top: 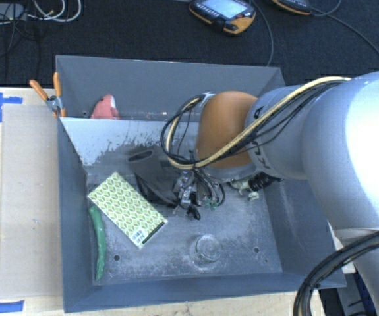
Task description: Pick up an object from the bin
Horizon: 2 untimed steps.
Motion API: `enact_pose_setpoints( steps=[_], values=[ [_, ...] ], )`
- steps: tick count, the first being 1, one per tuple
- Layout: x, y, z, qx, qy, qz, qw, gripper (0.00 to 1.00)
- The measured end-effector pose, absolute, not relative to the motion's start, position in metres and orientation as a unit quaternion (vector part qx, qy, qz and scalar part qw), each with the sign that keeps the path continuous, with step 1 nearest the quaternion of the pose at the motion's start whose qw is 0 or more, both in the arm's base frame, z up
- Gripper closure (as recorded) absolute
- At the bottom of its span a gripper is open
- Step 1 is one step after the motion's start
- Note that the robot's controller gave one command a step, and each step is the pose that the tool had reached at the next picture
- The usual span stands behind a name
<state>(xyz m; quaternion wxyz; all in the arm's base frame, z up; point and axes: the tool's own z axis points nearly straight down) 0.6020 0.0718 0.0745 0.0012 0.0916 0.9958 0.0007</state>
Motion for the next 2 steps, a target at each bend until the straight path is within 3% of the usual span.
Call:
enact_pose_setpoints(
  steps=[2],
  values=[
    [0.6008, 0.0716, 0.0861, 0.092, 0.996, 0.0, -0.001, 1.0]
  ],
)
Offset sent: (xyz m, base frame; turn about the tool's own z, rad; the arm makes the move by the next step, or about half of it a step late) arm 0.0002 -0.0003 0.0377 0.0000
